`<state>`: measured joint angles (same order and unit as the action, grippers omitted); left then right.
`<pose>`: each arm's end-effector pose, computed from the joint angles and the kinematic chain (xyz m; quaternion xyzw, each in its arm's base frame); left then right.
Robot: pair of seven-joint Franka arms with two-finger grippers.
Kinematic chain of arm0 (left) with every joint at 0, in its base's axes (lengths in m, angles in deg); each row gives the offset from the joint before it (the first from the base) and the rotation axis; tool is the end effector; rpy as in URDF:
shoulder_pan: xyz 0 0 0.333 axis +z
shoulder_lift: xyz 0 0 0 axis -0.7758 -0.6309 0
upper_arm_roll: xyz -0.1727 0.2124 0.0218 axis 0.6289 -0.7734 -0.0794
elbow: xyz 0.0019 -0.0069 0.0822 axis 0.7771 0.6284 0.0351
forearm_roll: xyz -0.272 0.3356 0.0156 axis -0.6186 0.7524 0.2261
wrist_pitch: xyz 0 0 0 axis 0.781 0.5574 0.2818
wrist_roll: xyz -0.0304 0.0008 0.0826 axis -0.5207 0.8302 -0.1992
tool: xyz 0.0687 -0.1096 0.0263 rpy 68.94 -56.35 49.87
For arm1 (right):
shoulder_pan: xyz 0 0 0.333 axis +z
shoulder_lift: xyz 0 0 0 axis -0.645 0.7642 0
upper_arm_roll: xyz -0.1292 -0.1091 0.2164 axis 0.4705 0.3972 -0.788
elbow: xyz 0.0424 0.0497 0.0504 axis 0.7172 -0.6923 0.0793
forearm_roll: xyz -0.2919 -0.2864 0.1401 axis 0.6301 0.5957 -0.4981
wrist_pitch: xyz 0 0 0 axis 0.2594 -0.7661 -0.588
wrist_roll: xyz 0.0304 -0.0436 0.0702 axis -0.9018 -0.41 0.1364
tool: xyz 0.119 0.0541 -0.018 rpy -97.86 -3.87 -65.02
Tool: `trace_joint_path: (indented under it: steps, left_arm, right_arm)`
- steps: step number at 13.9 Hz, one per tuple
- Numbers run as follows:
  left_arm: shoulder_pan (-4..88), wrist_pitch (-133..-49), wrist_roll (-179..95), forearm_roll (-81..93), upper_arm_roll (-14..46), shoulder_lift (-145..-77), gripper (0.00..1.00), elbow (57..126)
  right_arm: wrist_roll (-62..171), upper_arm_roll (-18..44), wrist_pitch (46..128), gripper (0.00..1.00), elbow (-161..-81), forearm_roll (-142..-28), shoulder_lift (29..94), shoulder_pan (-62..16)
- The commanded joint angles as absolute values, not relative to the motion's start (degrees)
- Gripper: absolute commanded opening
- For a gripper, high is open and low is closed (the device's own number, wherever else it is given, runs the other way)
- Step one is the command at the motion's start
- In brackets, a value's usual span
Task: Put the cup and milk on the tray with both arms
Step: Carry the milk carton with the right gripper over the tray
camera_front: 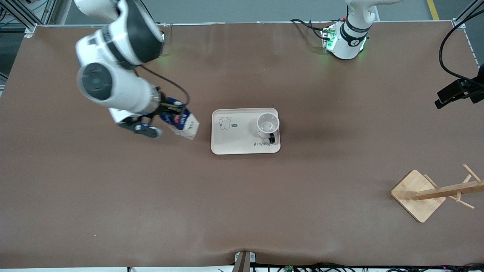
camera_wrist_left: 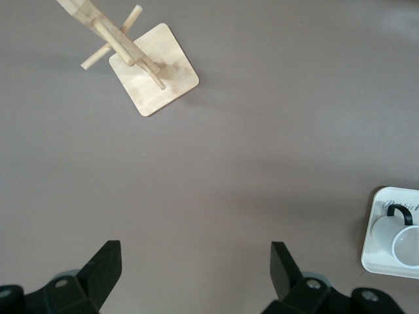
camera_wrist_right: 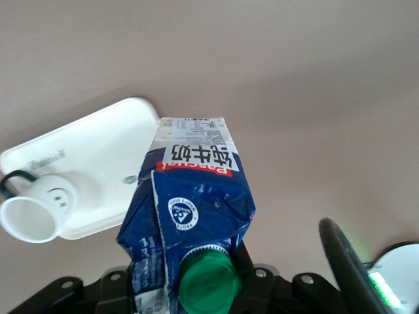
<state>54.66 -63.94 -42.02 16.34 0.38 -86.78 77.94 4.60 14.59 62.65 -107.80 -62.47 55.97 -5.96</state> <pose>0.6014 0.0185 0.5753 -0.9974 -0.0694 -0.0159 0.0127 0.5637 0.3317 0.4062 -0.9739 0.1698 0.1492 0.0225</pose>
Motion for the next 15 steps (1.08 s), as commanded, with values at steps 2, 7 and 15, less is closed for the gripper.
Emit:
trace_joint_path:
  steps: [2,7,15]
  left_arm:
    - [54.31,-63.51,-43.82,15.89,0.00,-86.06,1.00,78.58]
    - [54.22,-61.75,-43.64,16.07,1.67,-86.15,1.00,78.14]
    - [54.57,-61.49,-43.82,15.89,1.32,-85.98,1.00,78.40]
  right_arm:
    - [2.04,15.31,61.16,0.00,-94.94,-62.98,66.82,-1.24]
    - [2.57,14.17,61.78,0.00,-89.13,-62.89,74.65,2.01]
    - [11.62,14.17,62.48,0.00,-91.93,-59.92,75.62,4.91]
